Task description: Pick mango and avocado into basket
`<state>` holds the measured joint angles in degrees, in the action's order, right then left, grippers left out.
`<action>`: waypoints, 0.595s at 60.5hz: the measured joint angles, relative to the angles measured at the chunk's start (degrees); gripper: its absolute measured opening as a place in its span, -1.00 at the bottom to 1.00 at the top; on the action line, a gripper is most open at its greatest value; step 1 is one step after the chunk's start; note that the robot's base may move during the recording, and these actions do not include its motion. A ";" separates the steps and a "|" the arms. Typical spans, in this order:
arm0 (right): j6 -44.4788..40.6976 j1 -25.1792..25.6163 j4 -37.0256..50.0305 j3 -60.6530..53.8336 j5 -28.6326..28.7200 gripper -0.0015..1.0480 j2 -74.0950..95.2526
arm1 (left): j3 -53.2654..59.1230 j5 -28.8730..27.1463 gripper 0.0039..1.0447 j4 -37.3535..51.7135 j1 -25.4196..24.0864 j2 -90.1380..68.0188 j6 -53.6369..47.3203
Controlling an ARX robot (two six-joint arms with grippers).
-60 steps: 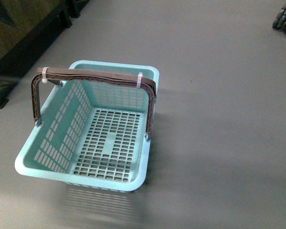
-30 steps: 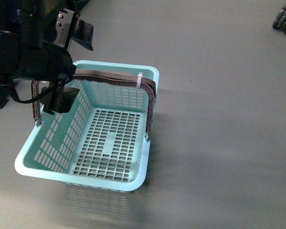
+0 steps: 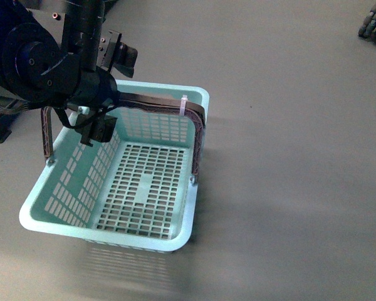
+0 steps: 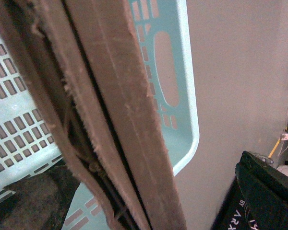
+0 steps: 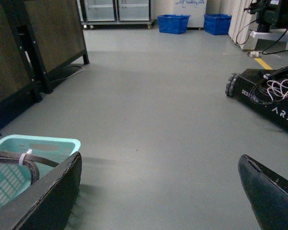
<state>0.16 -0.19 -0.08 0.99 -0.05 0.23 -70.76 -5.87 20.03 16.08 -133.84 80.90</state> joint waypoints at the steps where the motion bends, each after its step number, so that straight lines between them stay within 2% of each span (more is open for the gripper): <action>1: 0.00 0.00 0.00 0.00 0.00 0.83 0.00 | -0.46 -0.24 0.59 -0.55 -0.02 -0.15 -0.02; 7: 0.00 0.00 0.00 0.00 0.00 0.83 0.00 | -2.38 -1.57 0.11 -3.45 -0.35 -1.09 0.42; 11: 0.00 0.00 0.00 0.00 0.00 0.83 0.00 | -2.62 -1.81 -0.10 -4.22 -0.50 -1.31 0.70; 17: 0.00 0.00 0.00 0.00 0.00 0.83 0.00 | -2.56 -1.84 -0.55 -4.55 -0.79 -1.33 3.72; 22: 0.00 0.00 0.00 0.00 0.00 0.83 0.00 | -2.01 -1.70 -0.67 -4.20 -0.76 -0.98 5.25; 36: 0.00 0.00 0.00 0.00 0.00 0.83 0.00 | 4.98 -1.70 -0.68 -2.84 -0.66 4.33 6.56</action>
<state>0.16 -0.19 -0.08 0.99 -0.05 0.23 -65.78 -7.57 17.19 15.42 -129.51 87.46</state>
